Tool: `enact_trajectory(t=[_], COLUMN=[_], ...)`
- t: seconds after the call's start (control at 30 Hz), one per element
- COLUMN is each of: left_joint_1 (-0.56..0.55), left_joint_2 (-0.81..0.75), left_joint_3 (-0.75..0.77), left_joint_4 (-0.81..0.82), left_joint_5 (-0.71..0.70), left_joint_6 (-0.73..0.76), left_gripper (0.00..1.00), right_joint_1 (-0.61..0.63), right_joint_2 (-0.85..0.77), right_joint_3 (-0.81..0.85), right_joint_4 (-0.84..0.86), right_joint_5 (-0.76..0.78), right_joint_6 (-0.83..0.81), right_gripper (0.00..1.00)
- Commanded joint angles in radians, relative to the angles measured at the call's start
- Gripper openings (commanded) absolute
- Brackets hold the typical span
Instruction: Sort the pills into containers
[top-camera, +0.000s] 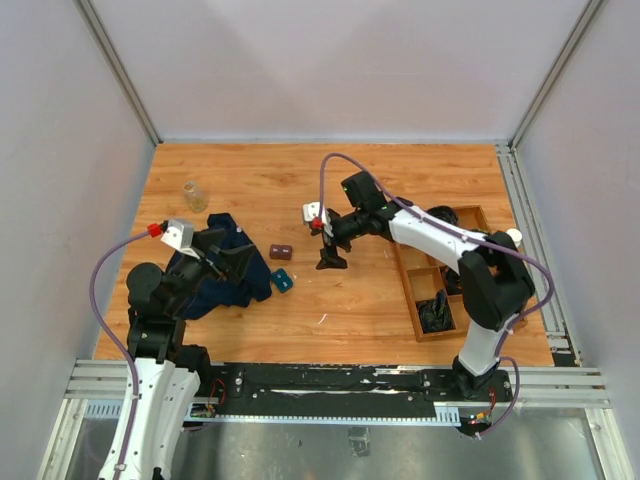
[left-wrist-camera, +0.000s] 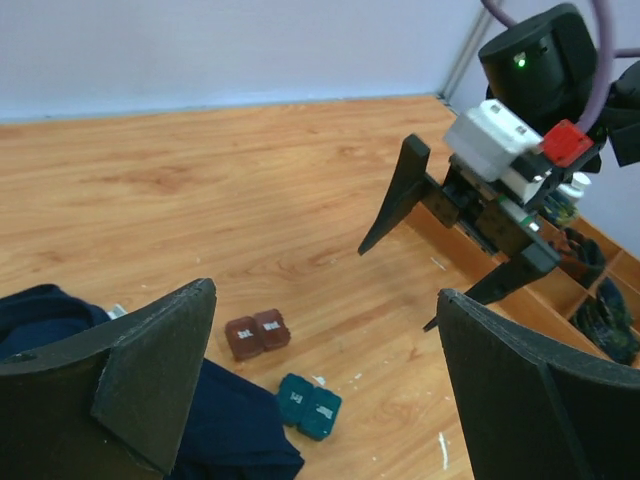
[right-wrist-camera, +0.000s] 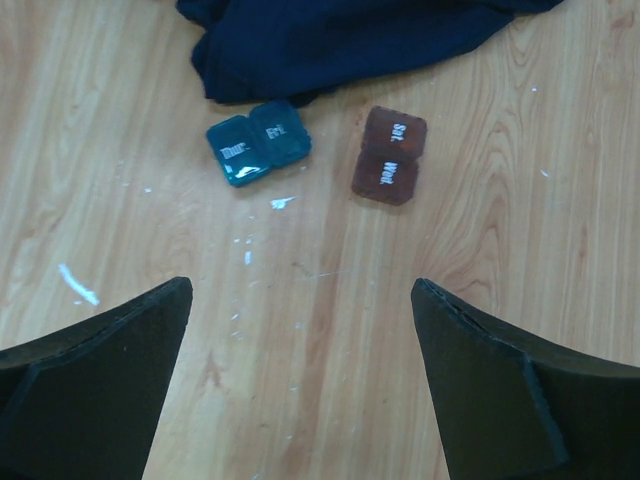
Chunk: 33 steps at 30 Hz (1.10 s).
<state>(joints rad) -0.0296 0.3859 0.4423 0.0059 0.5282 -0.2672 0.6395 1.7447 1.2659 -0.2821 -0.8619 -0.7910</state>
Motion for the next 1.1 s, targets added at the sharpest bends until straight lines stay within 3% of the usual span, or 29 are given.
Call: enact_trajectory(t=[0.0,0.13,0.3,0.53,1.07], left_joint_1=[-0.004,-0.002,0.008,0.01,0.011], left_joint_2=[-0.033,-0.038,-0.042,-0.05,-0.06], left_joint_3=[0.023,0.037,0.049,0.049,0.045], left_joint_4=[-0.021,-0.07,-0.093,-0.09,-0.082], left_joint_5=[-0.132,-0.272,-0.35,-0.363,-0.354], left_joint_6=[0.05,0.066,0.07,0.076,0.077], left_gripper=[0.95,0.94,0.94,0.94,0.94], right_joint_1=[0.031,0.073,0.104,0.116,0.147], right_joint_2=[0.107,0.197,0.332,0.509,0.626], right_joint_3=[0.142,0.203,0.338,0.562,0.668], right_joint_4=[-0.038,-0.01,-0.054,-0.181,-0.227], right_joint_5=[0.076,0.168,0.24,0.289,0.314], right_joint_6=[0.02,0.111,0.222,0.266,0.273], right_gripper=[0.88,0.83,0.79,0.78,0.66])
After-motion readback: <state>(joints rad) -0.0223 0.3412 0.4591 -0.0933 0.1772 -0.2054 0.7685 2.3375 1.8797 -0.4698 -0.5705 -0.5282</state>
